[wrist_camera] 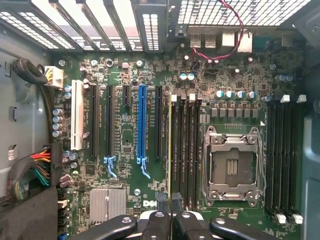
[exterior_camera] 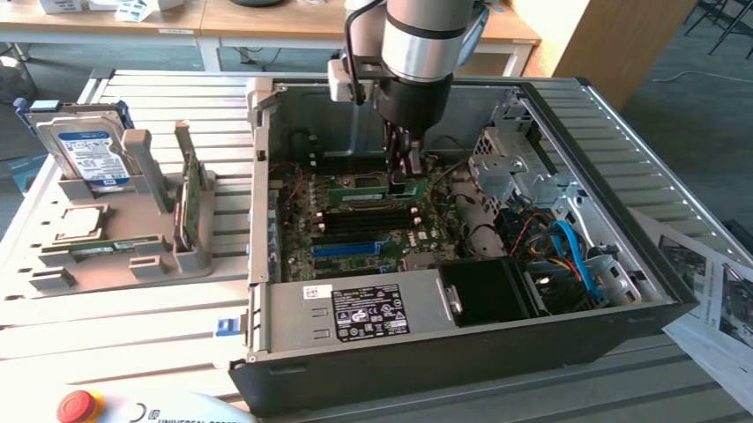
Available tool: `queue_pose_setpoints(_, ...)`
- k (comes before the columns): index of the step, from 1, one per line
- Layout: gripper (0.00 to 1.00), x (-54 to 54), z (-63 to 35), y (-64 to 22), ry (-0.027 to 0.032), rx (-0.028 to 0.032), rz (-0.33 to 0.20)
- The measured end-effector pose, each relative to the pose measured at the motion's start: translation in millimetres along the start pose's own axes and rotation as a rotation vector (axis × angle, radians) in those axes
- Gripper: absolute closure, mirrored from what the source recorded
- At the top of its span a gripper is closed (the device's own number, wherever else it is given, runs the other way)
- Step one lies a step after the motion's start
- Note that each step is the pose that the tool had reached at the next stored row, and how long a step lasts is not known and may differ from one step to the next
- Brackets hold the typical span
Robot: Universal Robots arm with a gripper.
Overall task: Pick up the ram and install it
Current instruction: 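Insert the ram into the slot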
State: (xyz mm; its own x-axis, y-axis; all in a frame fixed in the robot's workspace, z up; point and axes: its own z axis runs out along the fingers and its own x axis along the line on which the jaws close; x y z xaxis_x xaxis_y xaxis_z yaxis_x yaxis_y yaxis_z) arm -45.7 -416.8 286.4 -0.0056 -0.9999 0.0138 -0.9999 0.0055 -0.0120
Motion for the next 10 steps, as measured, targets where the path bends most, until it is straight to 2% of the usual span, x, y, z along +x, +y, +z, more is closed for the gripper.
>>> queue_pose_setpoints(10, 0.88, -0.2, 8.8, 0.2, -0.0001, 0.0001, 0.001)
